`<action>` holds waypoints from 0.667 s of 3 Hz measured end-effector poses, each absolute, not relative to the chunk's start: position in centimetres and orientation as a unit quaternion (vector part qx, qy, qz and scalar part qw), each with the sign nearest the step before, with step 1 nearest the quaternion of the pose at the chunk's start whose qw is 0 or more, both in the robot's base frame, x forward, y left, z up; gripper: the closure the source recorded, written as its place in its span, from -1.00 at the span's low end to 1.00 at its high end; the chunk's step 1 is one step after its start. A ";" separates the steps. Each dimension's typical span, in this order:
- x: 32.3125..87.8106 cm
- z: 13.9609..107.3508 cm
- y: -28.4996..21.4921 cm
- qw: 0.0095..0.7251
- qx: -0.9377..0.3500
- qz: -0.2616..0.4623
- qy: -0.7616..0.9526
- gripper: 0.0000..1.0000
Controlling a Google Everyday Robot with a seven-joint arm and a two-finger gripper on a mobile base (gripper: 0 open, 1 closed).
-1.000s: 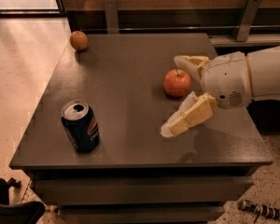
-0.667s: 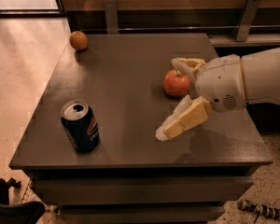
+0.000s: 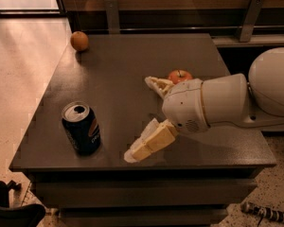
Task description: Knock pepsi can over
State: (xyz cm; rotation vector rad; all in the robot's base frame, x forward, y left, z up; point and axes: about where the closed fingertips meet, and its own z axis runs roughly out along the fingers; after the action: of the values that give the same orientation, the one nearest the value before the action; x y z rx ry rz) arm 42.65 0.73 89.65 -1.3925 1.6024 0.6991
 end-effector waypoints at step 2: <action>42.2 87.0 6.5 0.448 -0.552 0.353 0.608 -1.00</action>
Offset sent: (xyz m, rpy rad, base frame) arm -0.0008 0.0776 -0.0382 0.2215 0.0714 0.1120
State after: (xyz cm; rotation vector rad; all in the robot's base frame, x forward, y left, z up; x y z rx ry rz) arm 42.16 6.47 87.01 -1.3649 1.5050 0.8733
